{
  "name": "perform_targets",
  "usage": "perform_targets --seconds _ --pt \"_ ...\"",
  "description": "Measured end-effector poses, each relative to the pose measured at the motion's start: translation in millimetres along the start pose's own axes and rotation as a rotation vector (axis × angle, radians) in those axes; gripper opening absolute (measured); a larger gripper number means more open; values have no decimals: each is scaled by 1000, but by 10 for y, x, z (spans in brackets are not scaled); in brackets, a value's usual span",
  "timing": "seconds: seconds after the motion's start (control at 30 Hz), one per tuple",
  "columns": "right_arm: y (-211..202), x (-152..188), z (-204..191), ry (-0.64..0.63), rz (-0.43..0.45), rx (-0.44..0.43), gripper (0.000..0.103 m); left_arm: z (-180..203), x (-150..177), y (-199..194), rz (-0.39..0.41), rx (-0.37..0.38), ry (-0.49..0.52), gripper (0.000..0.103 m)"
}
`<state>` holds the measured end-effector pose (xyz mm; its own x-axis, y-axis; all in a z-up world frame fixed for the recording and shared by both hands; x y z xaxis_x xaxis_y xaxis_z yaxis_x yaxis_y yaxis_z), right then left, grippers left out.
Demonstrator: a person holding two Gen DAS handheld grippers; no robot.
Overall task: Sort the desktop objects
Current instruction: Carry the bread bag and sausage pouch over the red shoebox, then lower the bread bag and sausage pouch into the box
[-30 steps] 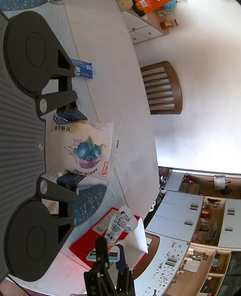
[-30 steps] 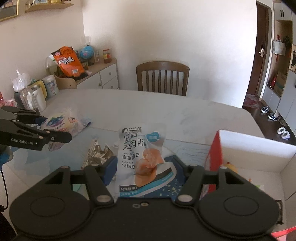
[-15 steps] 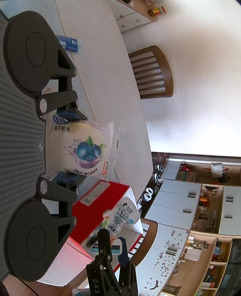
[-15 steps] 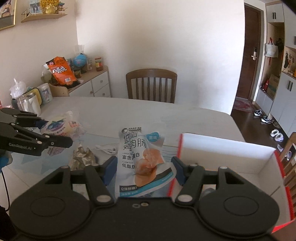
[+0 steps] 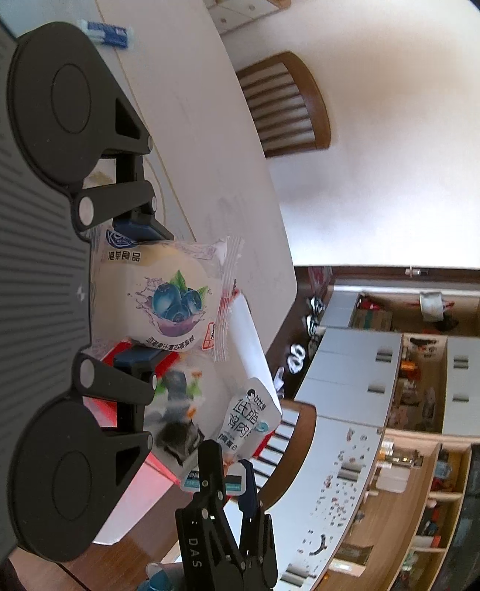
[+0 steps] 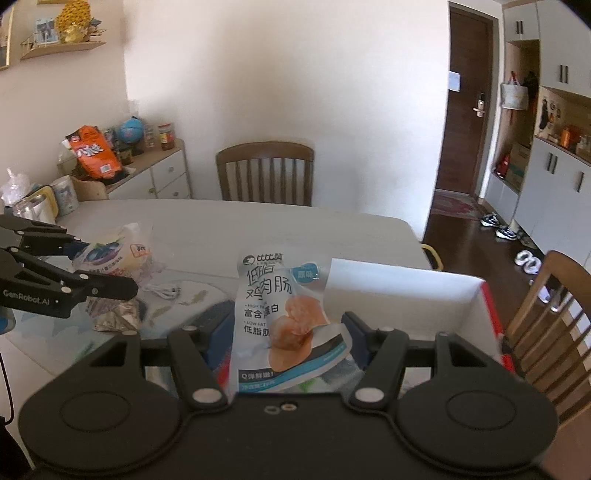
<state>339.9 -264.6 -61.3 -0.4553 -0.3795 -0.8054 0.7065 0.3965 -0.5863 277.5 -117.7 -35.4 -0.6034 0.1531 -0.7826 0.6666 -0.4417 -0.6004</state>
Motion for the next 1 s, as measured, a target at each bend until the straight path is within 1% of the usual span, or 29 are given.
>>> perform_targets --seconds 0.2,0.37,0.63,0.73,1.0 --pt "41 95 331 19 -20 45 63 276 -123 302 -22 49 33 55" --pt "124 154 577 28 -39 80 63 489 -197 602 -61 84 73 55" --pt "319 259 876 47 -79 109 63 702 -165 1069 -142 113 125 55" --pt "428 290 943 52 -105 117 63 773 -138 1201 -176 122 136 55" --pt "776 431 1111 120 -217 127 63 828 -128 1562 -264 138 152 55"
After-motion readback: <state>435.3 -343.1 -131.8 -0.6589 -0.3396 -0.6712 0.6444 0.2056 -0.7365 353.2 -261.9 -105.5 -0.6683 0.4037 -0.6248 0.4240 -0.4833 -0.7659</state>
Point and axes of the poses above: each gripper's, at about its wrist camera, not at the fingertips, and y roughly the way its jaws point, z to its right, x to its underside, the point moved 9 cm from there along y, roughly the way its jaws point, and after that the axes turned 13 degrees about x, right-handed, at the moved point
